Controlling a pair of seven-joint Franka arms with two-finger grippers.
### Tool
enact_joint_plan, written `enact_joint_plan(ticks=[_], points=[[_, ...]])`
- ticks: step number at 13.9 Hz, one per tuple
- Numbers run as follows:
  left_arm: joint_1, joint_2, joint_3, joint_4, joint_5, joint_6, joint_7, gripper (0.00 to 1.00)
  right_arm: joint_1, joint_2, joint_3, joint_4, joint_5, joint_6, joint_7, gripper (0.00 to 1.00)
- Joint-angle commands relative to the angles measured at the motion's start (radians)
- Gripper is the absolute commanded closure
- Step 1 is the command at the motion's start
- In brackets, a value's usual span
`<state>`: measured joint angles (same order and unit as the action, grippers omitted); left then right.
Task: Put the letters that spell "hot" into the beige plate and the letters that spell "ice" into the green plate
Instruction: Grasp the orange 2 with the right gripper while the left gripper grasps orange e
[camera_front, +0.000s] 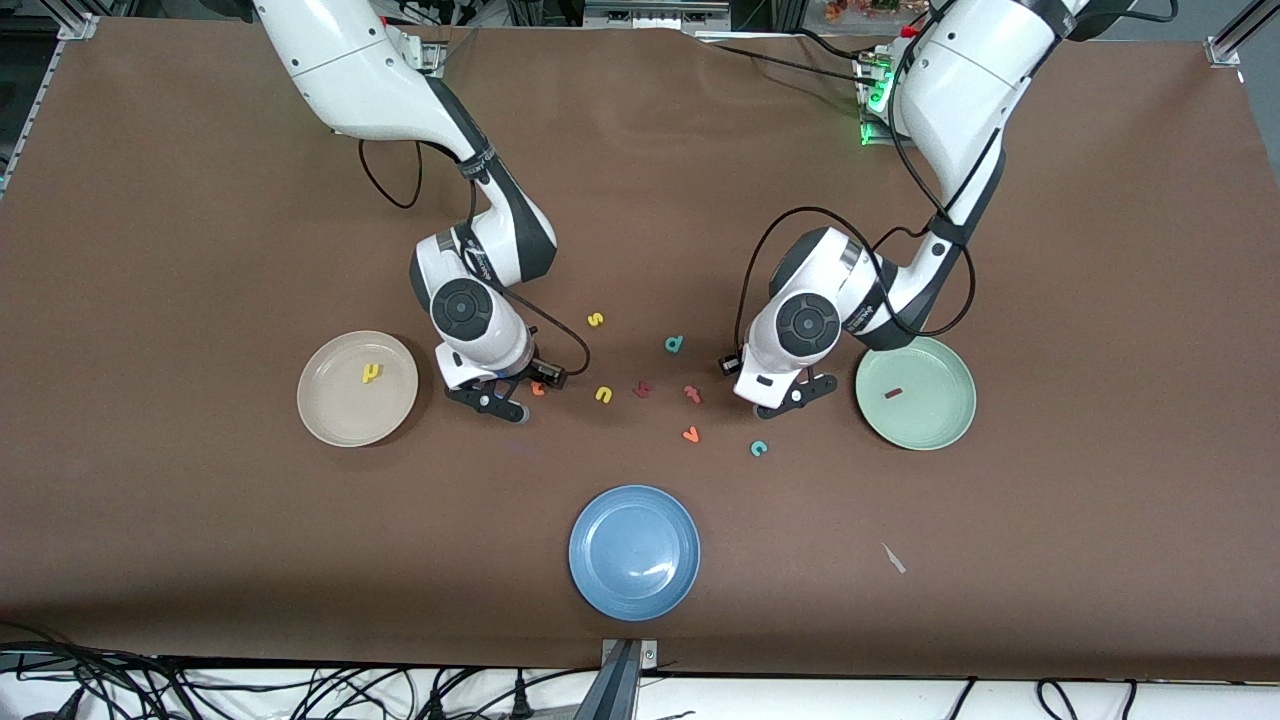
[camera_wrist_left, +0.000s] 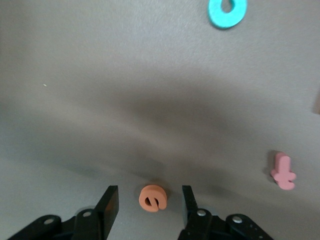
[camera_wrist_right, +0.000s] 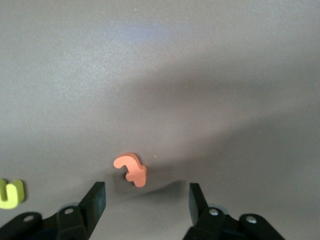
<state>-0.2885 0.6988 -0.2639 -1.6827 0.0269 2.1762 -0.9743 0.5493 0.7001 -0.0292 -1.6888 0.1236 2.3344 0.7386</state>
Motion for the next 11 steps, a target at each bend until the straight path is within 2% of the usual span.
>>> enact_joint_plan(ticks=[1,4,9,11], points=[[0.0,-0.001,-0.005,-0.023,-0.019,0.025,-0.041,0.42,-0.012,0.019,0.005,0.037,-0.006,-0.032,-0.085,0.26],[-0.008,-0.002,-0.006,-0.045,-0.019,0.037,-0.043,0.42,-0.012,0.048,0.005,0.079,-0.004,-0.033,-0.108,0.27],[-0.011,-0.001,-0.006,-0.061,-0.019,0.089,-0.043,0.53,-0.012,0.079,0.008,0.121,0.002,-0.033,-0.148,0.27],[-0.012,0.001,-0.006,-0.064,-0.019,0.091,-0.043,0.54,-0.012,0.079,0.006,0.121,0.001,-0.033,-0.146,0.27]])
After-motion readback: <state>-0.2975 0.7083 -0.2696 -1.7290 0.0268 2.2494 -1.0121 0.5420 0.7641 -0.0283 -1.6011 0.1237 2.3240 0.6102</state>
